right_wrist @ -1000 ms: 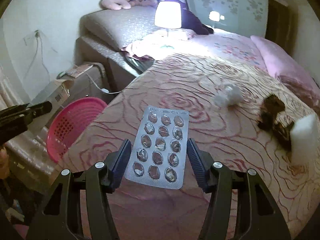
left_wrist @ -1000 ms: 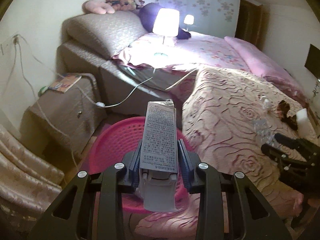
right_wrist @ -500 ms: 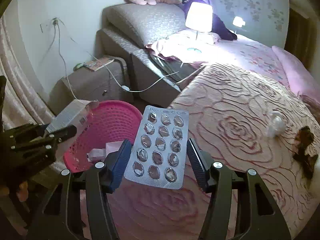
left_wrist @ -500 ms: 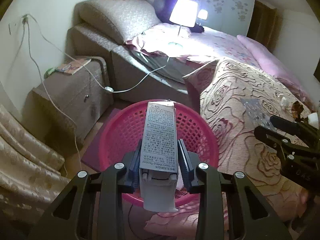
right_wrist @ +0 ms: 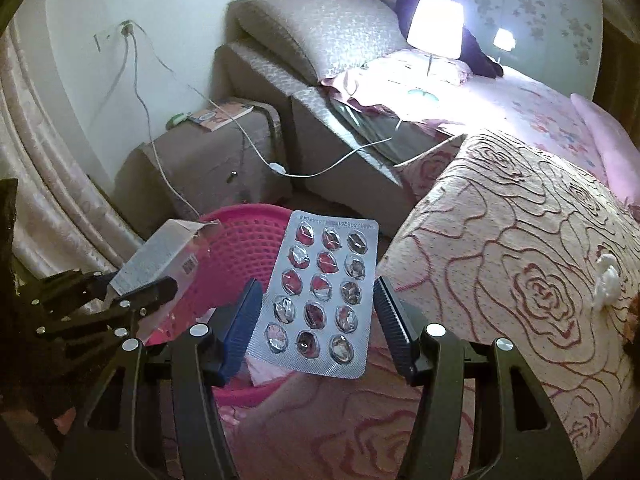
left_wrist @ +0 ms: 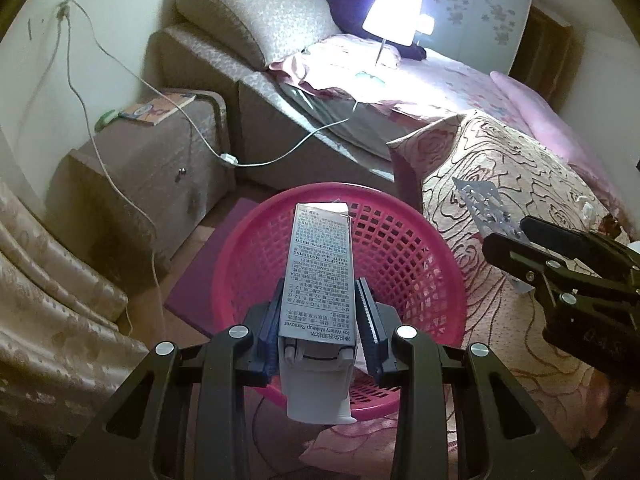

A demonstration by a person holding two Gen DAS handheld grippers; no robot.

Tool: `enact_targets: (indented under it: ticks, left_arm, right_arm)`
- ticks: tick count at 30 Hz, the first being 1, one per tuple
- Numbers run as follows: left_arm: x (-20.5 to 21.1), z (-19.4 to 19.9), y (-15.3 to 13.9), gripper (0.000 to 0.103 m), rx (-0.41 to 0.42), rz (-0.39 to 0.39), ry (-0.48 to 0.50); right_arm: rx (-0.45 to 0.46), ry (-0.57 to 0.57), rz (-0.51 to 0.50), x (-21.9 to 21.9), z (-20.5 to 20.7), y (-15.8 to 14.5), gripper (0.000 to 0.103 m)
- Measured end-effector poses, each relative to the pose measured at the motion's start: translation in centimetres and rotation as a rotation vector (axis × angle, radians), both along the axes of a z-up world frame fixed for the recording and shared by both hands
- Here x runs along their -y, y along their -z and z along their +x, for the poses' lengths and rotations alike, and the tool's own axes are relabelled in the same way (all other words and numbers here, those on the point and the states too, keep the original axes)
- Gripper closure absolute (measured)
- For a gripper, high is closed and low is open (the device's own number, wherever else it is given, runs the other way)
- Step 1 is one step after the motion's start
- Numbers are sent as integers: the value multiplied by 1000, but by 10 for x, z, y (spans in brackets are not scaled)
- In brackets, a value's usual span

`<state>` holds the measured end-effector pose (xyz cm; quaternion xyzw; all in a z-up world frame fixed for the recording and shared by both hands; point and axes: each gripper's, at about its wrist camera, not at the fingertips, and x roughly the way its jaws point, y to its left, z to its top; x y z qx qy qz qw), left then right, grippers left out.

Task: Collect trash
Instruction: 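Carry box and blister pack over the pink wastebasket and open both tools, then move both open tools back to the trash on the bedspread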

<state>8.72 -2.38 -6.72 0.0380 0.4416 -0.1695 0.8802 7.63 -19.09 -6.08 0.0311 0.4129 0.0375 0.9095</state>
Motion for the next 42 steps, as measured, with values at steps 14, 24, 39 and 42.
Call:
enact_targets:
  ticks: [14,24,39,42]
  left_arm:
    - [2,1,6,71,3,7,12]
    - [-5,3,-2,48,22,-12,-17]
    - [8,-11,-16,39,64,-26,19]
    - [18,-19,-20,38,76,-31,46]
  right_arm:
    - [-1,-17,10,-9,7,5,30]
    - [23,42,32,14,-8,-1,30]
    - [67,148,-18,53,-69,-3,30]
    - [69,184,-33,68,-82,-4,30]
